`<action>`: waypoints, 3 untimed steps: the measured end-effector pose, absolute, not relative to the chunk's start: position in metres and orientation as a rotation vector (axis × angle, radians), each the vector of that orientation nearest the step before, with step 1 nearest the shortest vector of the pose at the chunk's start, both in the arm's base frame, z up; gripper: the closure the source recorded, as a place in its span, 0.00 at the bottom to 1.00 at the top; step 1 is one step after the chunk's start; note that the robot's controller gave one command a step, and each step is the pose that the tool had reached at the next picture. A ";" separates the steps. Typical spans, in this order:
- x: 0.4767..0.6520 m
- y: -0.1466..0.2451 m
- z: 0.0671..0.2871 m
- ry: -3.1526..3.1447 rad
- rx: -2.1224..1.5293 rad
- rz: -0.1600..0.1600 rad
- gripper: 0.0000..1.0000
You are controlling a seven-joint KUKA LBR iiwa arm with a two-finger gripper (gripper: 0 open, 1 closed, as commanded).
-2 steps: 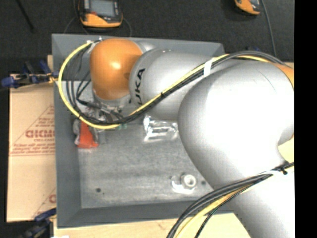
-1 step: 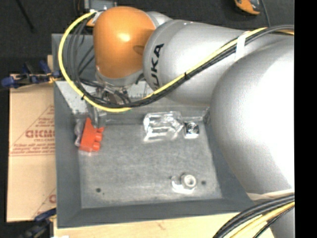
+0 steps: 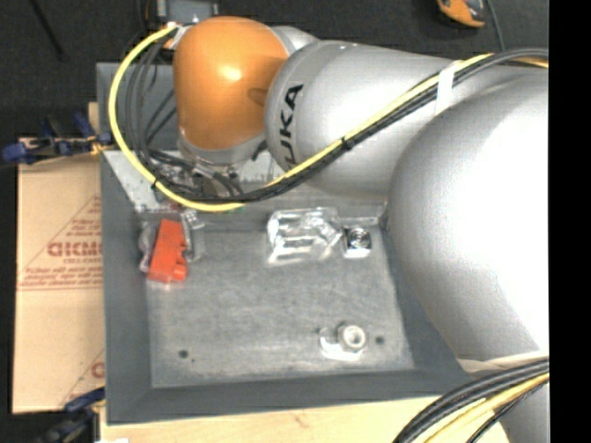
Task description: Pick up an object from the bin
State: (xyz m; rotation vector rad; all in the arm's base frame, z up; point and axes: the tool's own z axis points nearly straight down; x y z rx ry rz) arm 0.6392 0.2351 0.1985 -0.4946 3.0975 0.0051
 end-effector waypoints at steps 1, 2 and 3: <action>0.637 0.220 0.074 3.061 -0.656 0.001 0.00; 0.634 0.217 0.073 3.086 -0.660 -0.007 1.00; 0.651 0.208 0.214 3.057 -0.653 -0.002 1.00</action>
Offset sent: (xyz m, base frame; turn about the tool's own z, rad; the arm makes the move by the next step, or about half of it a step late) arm -0.0048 -0.0145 -0.1260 -0.1080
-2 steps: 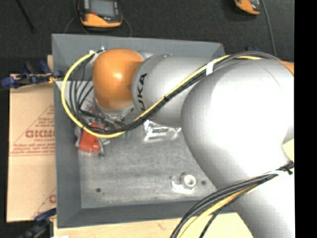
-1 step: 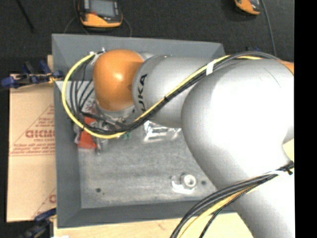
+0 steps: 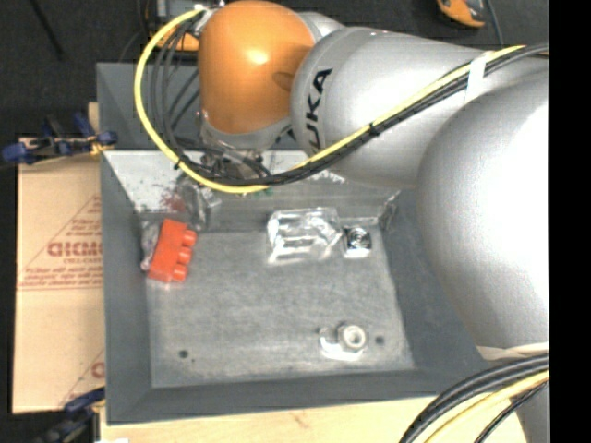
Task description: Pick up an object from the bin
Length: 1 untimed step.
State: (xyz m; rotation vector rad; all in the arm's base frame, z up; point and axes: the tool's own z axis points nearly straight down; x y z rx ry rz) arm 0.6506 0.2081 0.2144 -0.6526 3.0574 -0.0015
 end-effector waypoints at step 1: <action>0.648 0.208 0.208 3.067 -0.654 0.000 0.00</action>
Offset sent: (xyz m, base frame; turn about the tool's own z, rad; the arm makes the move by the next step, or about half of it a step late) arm 0.0000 0.0000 0.0000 0.0000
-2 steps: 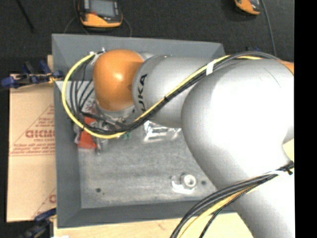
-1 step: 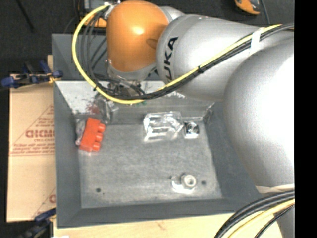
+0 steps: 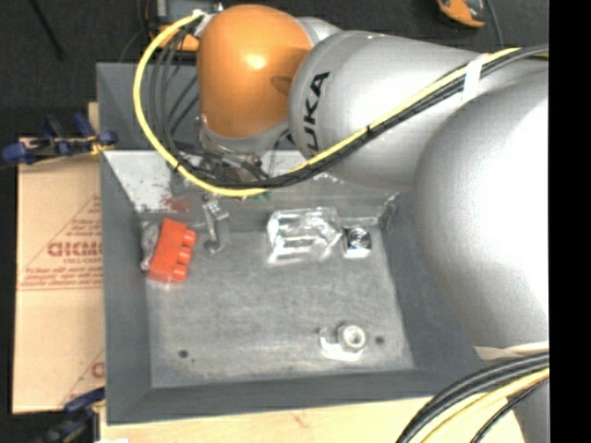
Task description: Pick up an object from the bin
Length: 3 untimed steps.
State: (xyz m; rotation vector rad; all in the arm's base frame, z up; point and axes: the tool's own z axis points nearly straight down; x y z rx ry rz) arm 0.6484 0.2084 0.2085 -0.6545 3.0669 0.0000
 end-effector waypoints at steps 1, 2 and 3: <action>0.647 0.218 0.072 3.006 -0.862 0.002 0.00; 0.649 0.218 0.078 3.005 -0.860 0.000 1.00; 0.612 0.237 0.189 2.996 -0.900 0.001 1.00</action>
Offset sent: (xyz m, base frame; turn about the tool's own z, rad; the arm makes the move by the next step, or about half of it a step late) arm -0.0044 0.0102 -0.1373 -0.1415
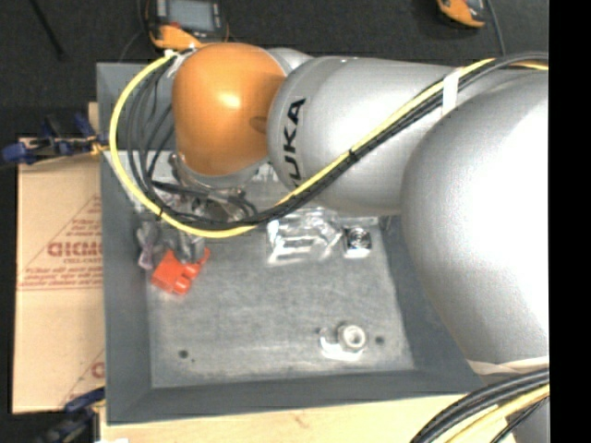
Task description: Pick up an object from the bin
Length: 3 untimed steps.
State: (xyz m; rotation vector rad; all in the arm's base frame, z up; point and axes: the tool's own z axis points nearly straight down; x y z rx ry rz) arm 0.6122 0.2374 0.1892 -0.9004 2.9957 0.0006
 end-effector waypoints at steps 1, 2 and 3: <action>0.565 0.165 0.144 3.077 -0.647 -0.002 1.00; 0.517 0.186 0.297 2.992 -0.916 0.000 1.00; 0.543 0.148 0.184 3.116 -0.415 0.000 1.00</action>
Offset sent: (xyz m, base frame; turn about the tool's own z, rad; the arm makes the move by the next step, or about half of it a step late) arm -0.0474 -0.0691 -0.0440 0.1678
